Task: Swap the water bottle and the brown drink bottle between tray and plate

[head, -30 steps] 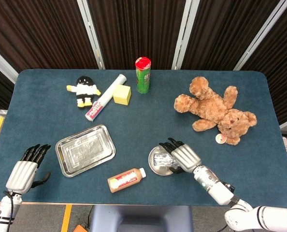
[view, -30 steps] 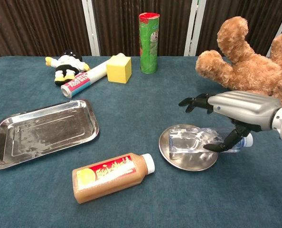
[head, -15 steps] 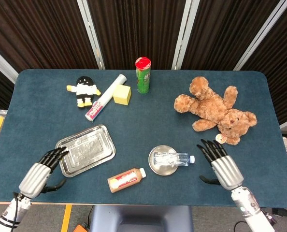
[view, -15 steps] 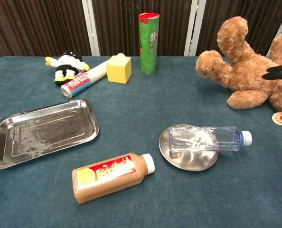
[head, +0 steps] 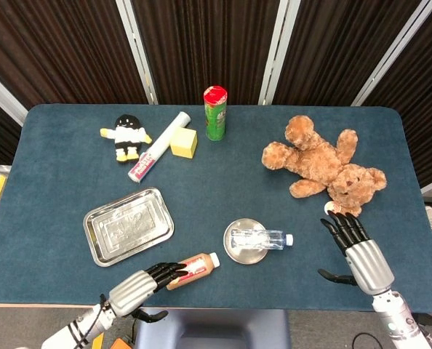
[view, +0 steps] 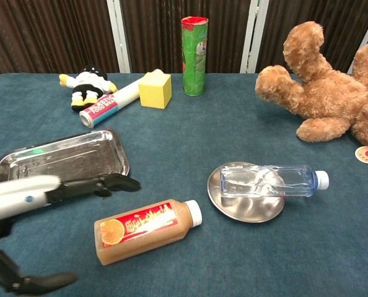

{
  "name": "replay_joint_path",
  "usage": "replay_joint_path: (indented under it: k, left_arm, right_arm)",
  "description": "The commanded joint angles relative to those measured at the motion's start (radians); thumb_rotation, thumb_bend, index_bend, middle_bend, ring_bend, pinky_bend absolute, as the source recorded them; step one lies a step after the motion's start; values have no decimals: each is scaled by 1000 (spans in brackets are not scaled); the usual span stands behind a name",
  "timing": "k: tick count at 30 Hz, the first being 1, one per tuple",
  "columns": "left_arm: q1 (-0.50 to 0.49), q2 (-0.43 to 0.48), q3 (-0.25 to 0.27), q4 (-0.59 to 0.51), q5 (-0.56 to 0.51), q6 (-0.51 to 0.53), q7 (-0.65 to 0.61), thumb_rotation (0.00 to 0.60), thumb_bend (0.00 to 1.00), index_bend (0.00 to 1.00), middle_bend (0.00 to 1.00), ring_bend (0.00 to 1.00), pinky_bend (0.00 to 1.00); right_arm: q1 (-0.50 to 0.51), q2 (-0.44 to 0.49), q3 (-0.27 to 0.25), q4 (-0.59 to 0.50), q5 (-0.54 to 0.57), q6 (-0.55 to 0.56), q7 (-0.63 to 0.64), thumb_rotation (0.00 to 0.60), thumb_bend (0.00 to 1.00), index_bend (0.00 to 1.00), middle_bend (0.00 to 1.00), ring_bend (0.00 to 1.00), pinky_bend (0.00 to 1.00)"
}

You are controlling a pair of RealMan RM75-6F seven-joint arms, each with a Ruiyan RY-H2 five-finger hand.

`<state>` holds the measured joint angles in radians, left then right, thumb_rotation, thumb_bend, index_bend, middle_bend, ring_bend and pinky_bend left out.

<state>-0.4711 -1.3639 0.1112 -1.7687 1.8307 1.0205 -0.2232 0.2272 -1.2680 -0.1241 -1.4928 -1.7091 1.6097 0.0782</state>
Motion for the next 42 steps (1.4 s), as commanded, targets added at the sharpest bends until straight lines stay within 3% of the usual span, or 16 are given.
replay_joint_path:
  k: [1, 13, 21, 23, 25, 29, 32, 36, 42]
  left_arm:
    - [-45, -175, -75, 47, -111, -82, 134, 600, 330, 0, 0, 0, 104]
    - [-60, -394, -110, 273, -202, -90, 383, 600, 317, 0, 0, 0, 85]
    - [-62, -409, -126, 336, -273, -85, 453, 600, 315, 0, 3, 1, 104]
    - [-60, -408, -126, 339, -287, -81, 483, 600, 316, 0, 89, 52, 185]
    - [-57, -407, -129, 335, -298, -68, 514, 600, 316, 68, 293, 207, 336]
    - [-62, -394, -135, 318, -326, -71, 572, 600, 325, 524, 759, 665, 723]
    - [-64, -391, -139, 312, -328, -54, 574, 600, 367, 717, 938, 839, 888]
    - [-62, -385, -135, 321, -265, 21, 505, 600, 399, 802, 998, 912, 950]
    - [-75, -305, -159, 351, -150, 166, 375, 600, 399, 857, 1000, 962, 993]
  right_arm:
    - [-10, 13, 5, -14, -12, 1, 22, 600, 228, 0, 0, 0, 0]
    - [-29, 36, 25, -29, -22, -16, 28, 600, 228, 0, 0, 0, 0]
    - [-33, 50, 27, -47, -27, -46, 26, 600, 228, 0, 0, 0, 0]
    - [-35, 52, 28, -49, -28, -50, 24, 600, 228, 0, 0, 0, 0]
    - [-37, 52, 31, -52, -27, -54, 17, 600, 228, 0, 0, 0, 0]
    - [-40, 45, 40, -47, -31, -54, 5, 600, 228, 0, 0, 0, 0]
    - [-40, 42, 39, -43, -35, -62, 9, 600, 228, 0, 0, 0, 0]
    - [-41, 40, 39, -44, -36, -76, 5, 600, 228, 0, 0, 0, 0]
    - [-37, 36, 36, -49, -37, -107, -10, 600, 228, 0, 0, 0, 0]
